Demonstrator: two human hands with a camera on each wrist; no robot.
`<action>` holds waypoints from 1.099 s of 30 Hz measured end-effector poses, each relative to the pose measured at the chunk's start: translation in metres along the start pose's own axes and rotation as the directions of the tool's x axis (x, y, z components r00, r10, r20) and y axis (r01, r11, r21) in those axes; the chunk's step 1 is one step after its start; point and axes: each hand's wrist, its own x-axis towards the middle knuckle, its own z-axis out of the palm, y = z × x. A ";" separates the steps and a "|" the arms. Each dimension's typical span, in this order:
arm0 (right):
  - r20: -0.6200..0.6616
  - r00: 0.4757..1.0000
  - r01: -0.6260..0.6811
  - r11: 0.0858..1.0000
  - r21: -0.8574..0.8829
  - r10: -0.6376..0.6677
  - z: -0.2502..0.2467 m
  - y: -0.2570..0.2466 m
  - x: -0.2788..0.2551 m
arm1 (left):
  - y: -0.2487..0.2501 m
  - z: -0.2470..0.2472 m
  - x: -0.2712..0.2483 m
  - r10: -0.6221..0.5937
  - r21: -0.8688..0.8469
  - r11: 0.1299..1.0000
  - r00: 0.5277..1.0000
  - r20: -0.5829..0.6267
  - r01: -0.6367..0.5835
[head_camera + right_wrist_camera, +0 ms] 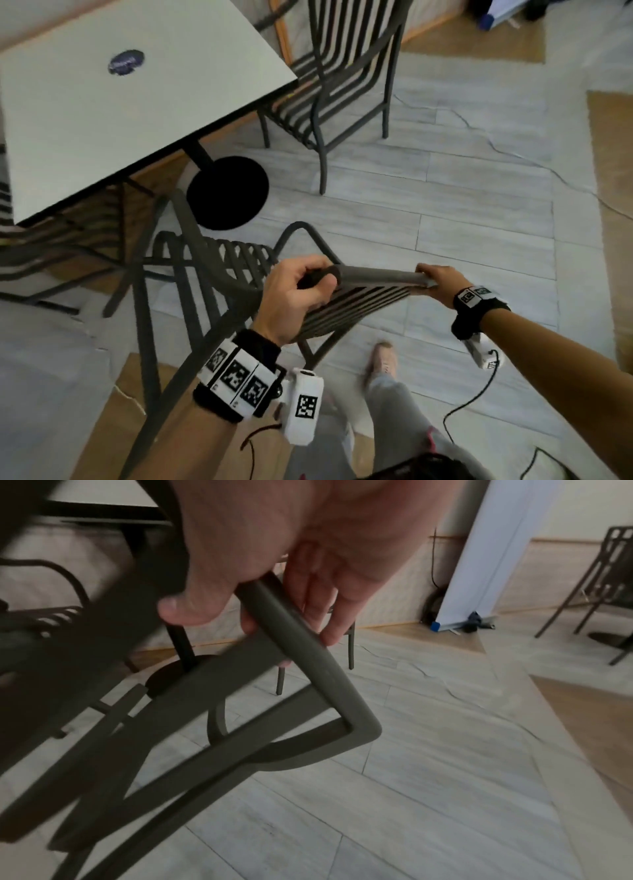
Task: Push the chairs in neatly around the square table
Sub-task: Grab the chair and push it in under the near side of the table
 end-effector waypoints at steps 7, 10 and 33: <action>0.162 0.985 0.089 0.988 -0.124 -0.068 -0.004 -0.071 -0.020 | 0.023 -0.074 -0.059 0.148 -0.064 0.984 0.969 -0.196 -0.164; 0.099 0.989 0.124 0.983 -0.133 -0.112 -0.020 -0.109 -0.027 | 0.032 -0.105 -0.072 0.179 0.001 0.982 0.922 -0.344 -0.190; 0.078 0.885 0.414 0.699 -0.583 -0.459 -0.063 -0.241 -0.061 | -0.115 -0.166 -0.181 -0.295 -0.365 0.918 0.345 -0.891 -0.157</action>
